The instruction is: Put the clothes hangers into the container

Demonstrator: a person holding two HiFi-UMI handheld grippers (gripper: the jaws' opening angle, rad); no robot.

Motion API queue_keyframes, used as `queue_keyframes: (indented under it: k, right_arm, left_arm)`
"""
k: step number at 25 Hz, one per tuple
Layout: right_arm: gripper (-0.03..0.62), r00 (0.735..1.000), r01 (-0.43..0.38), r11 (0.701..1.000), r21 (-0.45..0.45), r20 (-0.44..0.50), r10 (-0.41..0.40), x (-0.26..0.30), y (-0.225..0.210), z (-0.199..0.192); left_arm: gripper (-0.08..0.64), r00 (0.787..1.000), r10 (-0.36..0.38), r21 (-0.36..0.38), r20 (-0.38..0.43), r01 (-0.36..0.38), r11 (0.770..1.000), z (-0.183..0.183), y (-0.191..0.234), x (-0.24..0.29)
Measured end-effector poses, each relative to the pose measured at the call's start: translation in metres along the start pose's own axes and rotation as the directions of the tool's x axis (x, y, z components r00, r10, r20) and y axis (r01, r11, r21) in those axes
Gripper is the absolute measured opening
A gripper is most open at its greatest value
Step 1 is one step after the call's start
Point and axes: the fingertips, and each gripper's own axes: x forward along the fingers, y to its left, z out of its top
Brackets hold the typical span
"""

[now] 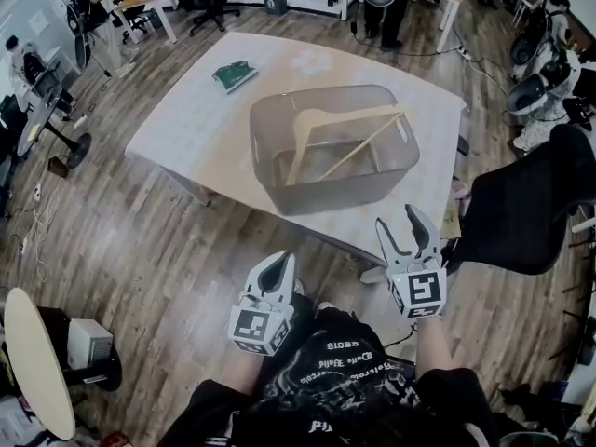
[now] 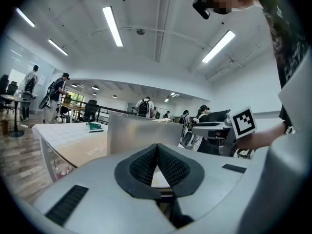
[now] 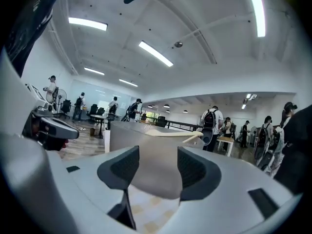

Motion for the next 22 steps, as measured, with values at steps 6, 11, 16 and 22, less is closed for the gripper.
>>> queue_keyframes:
  k: [6, 11, 16, 22]
  right_arm:
    - [0.253, 0.998, 0.011, 0.999, 0.041, -0.069, -0.008, -0.016, 0.017, -0.036]
    - [0.213, 0.997, -0.027, 0.995, 0.1, -0.071, 0.034, -0.016, 0.025, -0.046]
    - [0.159, 0.997, -0.051, 0.992, 0.113, -0.051, 0.057, -0.01, 0.027, -0.041]
    - [0.015, 0.998, -0.055, 0.993, 0.104, -0.02, 0.057, -0.01, 0.03, -0.033]
  left_arm:
    - [0.02, 1.0, 0.003, 0.0, -0.008, -0.003, 1.0, -0.004, -0.007, -0.001]
    - [0.02, 1.0, 0.01, 0.002, -0.006, -0.01, 1.0, -0.005, -0.005, 0.0]
    - [0.02, 1.0, 0.011, 0.003, -0.005, -0.011, 1.0, -0.001, -0.001, 0.003]
    - [0.02, 1.0, -0.021, 0.001, 0.015, 0.021, 1.0, 0.005, -0.008, 0.007]
